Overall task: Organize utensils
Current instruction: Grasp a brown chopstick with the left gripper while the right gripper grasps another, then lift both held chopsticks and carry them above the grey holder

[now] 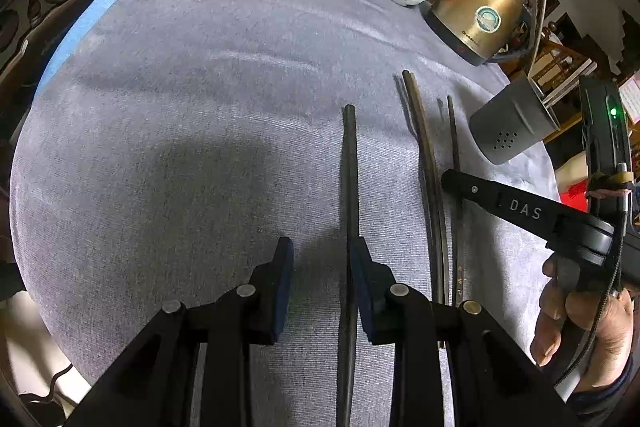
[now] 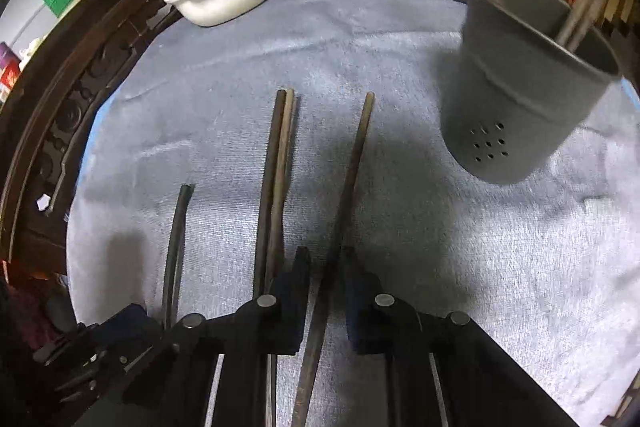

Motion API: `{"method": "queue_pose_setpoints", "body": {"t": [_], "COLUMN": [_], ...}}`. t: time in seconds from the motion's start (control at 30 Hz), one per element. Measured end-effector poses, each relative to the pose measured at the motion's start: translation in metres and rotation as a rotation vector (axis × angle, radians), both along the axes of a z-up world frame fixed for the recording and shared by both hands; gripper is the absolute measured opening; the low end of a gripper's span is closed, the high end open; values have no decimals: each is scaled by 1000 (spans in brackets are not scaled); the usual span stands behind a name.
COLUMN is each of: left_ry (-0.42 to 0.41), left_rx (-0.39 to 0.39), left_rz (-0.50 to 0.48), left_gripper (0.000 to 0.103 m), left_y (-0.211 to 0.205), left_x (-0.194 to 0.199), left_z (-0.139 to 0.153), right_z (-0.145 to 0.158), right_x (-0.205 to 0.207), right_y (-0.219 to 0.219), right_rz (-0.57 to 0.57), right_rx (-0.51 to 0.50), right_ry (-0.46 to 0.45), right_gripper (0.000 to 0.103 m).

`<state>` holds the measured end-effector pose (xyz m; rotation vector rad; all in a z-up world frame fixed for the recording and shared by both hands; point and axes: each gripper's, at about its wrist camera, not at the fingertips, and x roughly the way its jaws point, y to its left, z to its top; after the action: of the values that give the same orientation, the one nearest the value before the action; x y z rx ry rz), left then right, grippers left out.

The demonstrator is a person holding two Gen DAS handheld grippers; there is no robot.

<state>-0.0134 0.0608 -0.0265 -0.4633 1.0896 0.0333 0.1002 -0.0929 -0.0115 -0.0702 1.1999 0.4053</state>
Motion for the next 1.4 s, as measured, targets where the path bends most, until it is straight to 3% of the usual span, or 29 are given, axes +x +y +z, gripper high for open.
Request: {"method": "queue_pose_setpoints", "body": {"t": [0.13, 0.27, 0.4, 0.57, 0.67, 0.87, 0.97, 1.0, 1.03, 1.07, 1.2, 1.3, 1.4], "left_ry": [0, -8, -1, 37, 36, 92, 114, 122, 128, 143, 159, 170, 118], "left_rx": [15, 28, 55, 87, 108, 116, 168, 183, 194, 195, 121, 10, -6], "left_rz": [-5, -5, -24, -33, -28, -61, -94, -105, -120, -130, -151, -122, -66], "left_gripper": [30, 30, 30, 30, 39, 43, 44, 39, 9, 7, 6, 6, 6], "left_y": [1, -3, -10, -12, -11, -19, -27, -28, -29, -29, -17, 2, 16], "left_x": [6, 14, 27, 43, 49, 73, 81, 84, 86, 89, 92, 88, 76], "left_z": [2, 8, 10, 8, 11, 6, 4, 4, 4, 3, 2, 1, 11], "right_z": [1, 3, 2, 10, 18, 3, 3, 3, 4, 2, 1, 0, 9], "right_x": [-6, -28, -37, -25, -11, 15, 23, 24, 25, 22, 27, 23, 6], "right_y": [-6, -29, -44, -50, -48, -27, -24, -24, -24, -21, -23, -40, -67], "right_rz": [33, 64, 72, 47, 29, 41, 48, 50, 63, 70, 83, 63, 13], "right_rx": [-17, -39, 2, 21, 37, 9, 0, -6, -28, -43, -17, 80, 163], "right_ry": [13, 32, 63, 57, 40, 74, 78, 82, 83, 82, 119, 131, 89], "right_gripper": [7, 7, 9, 13, 16, 18, 18, 16, 12, 8, 7, 6, 6]}}
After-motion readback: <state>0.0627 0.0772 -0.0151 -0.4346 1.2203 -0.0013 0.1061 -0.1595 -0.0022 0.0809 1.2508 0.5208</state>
